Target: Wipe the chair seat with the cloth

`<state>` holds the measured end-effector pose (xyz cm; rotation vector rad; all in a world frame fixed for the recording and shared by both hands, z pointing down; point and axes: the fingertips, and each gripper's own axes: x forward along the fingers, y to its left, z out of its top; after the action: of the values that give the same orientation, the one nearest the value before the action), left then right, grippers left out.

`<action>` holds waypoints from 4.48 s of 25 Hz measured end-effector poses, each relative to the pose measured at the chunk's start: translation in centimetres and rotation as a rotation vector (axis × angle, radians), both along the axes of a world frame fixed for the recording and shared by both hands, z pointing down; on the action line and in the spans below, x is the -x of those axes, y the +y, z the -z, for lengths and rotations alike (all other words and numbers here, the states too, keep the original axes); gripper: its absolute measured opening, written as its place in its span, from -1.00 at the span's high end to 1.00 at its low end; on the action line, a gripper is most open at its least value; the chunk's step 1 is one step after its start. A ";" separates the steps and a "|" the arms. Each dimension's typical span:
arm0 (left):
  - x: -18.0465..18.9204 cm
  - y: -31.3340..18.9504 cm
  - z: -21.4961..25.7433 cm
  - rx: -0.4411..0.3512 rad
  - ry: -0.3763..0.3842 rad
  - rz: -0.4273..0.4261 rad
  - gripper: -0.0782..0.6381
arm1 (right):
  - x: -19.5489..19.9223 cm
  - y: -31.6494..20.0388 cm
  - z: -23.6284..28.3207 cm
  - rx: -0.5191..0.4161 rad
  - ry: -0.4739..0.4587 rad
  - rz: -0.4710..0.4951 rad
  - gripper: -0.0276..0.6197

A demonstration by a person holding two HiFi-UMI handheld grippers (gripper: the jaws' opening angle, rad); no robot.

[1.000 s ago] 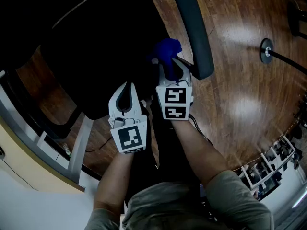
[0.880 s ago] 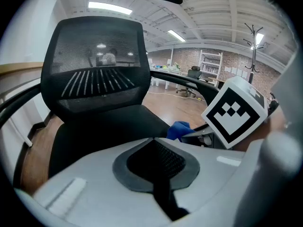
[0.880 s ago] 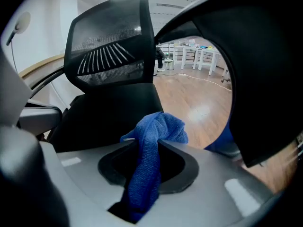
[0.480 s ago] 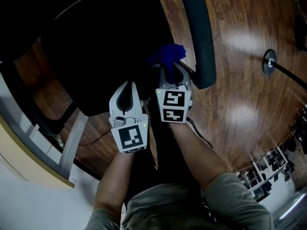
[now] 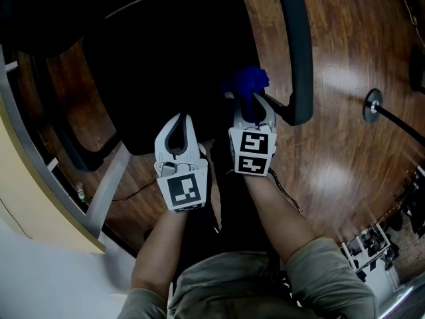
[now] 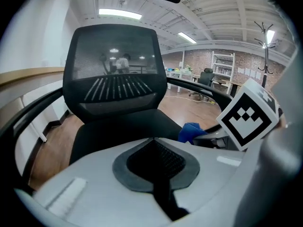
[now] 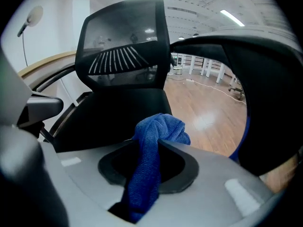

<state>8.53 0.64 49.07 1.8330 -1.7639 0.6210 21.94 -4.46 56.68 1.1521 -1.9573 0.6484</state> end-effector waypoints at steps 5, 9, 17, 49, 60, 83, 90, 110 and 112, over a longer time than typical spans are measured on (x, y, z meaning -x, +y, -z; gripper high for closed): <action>5.6 2.8 2.0 -0.015 -0.020 0.083 0.77 | 6.1 1.2 3.3 -0.038 -0.047 0.105 0.62; 9.8 7.2 1.7 -0.004 -0.021 0.162 0.77 | 12.6 4.2 4.9 -0.070 -0.124 0.240 0.62; 16.1 15.6 -0.9 0.051 -0.006 0.358 0.77 | 23.8 11.3 5.4 -0.052 -0.236 0.536 0.62; 15.7 16.7 -3.7 0.059 0.016 0.302 0.77 | 23.9 15.4 -0.5 0.041 -0.147 0.583 0.62; 7.5 10.4 -3.2 0.020 0.029 0.089 0.77 | 12.7 9.2 0.1 -0.011 -0.111 0.293 0.62; -6.3 5.1 -3.4 0.022 0.040 -0.119 0.77 | -5.5 5.0 -1.5 0.018 -0.078 -0.037 0.62; -8.7 4.9 -4.5 0.034 0.041 -0.112 0.77 | -6.6 5.4 -2.9 0.035 -0.082 -0.019 0.62; -1.8 8.2 -2.9 0.009 0.027 0.082 0.77 | -3.3 6.5 0.1 -0.045 -0.046 0.046 0.60; 0.0 9.0 -2.9 0.003 0.017 0.113 0.77 | -1.0 7.0 0.5 -0.060 -0.071 0.083 0.60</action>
<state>8.58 9.66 51.99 1.7181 -1.8398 0.5625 22.92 2.57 56.14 1.0906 -2.0857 0.5968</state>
